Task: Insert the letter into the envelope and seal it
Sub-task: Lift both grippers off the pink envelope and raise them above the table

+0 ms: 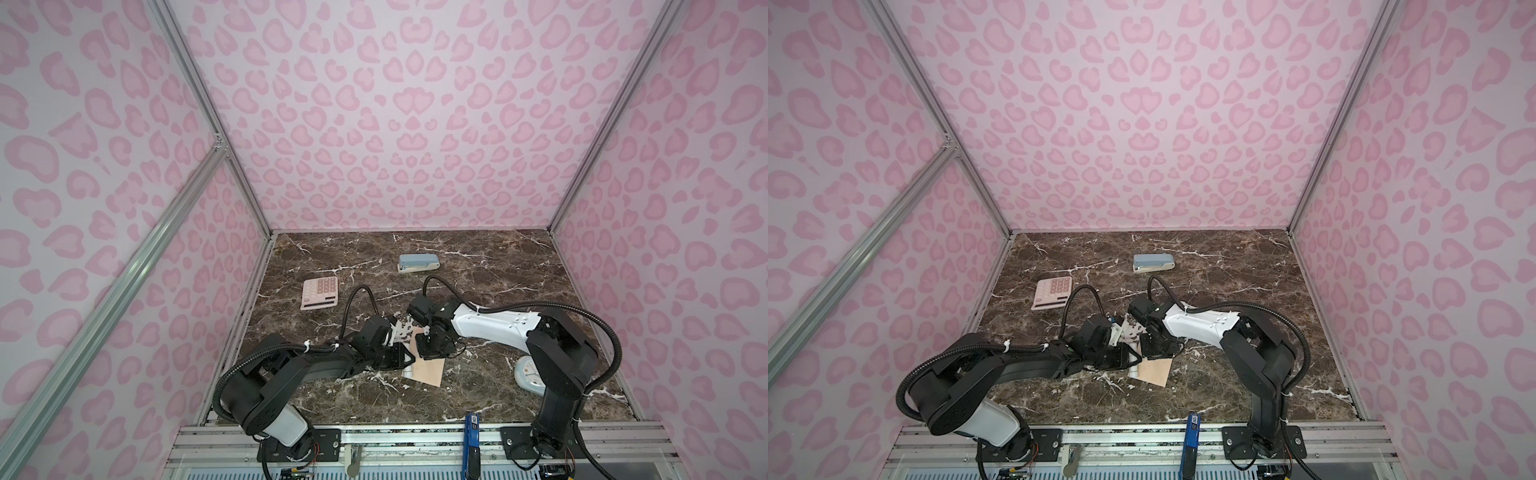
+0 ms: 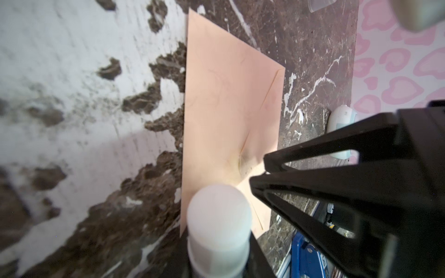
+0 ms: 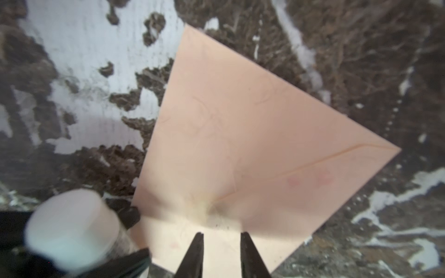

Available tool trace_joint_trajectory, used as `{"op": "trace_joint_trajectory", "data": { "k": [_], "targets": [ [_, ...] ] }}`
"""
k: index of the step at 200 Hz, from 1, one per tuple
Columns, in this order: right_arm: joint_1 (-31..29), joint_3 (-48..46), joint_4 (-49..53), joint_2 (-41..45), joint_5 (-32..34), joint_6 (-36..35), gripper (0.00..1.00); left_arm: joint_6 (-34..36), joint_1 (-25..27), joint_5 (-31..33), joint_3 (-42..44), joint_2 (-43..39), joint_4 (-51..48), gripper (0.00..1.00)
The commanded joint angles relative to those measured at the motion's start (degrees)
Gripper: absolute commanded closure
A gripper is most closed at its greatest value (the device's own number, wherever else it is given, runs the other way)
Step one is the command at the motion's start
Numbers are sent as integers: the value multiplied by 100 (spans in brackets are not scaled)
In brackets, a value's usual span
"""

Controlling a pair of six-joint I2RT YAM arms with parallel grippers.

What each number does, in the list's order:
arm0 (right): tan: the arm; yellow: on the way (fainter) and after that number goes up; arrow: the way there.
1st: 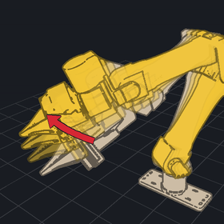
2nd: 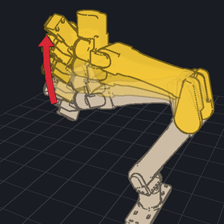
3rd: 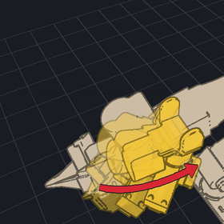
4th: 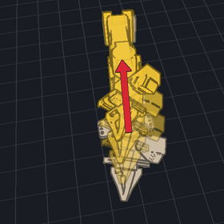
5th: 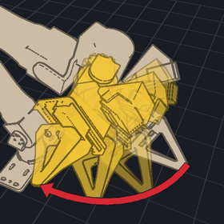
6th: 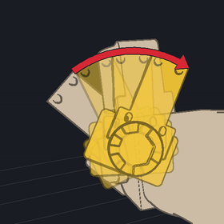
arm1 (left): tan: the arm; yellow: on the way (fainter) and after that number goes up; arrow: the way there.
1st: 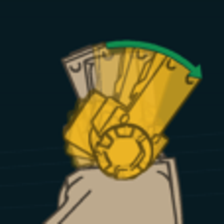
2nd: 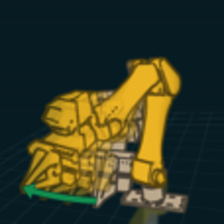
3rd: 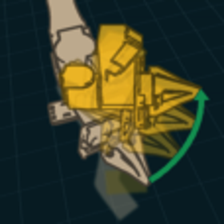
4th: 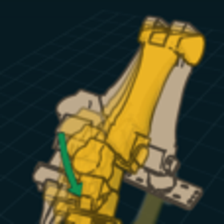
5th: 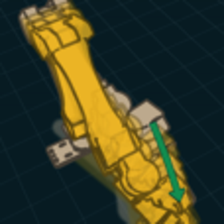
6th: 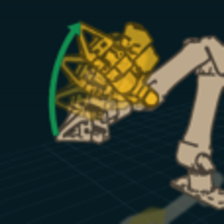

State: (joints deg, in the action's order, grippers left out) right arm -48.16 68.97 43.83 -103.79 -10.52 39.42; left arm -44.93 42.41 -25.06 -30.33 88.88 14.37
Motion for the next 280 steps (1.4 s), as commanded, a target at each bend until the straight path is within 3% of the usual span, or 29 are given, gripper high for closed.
{"op": "trace_joint_trajectory", "data": {
  "k": [1,77,130,168,220,239,280],
  "targets": [
    [106,51,314,246,-25,-87,67,177,-15,124,-84,-96,-298,96],
    [832,-138,215,1627,-79,-292,67,466,-12,262,-651,-543,-1109,96],
    [1010,-1206,-1422,3308,271,-611,69,1020,-53,680,-1729,-1391,-2361,96],
    [1004,-2447,-3202,4860,480,-1138,67,1234,-126,1190,-2054,-2292,-2697,96],
    [1013,-3867,-4808,6289,415,-1668,61,1618,-203,1860,-1853,-3443,-2291,96],
    [1014,-4235,-5324,6446,-28,-1824,60,1760,-224,1906,-1572,-3714,-1805,96],
    [985,-4657,-6438,6167,-899,-1342,60,1875,-438,1531,-1175,-3632,-734,96]
  ]
}}
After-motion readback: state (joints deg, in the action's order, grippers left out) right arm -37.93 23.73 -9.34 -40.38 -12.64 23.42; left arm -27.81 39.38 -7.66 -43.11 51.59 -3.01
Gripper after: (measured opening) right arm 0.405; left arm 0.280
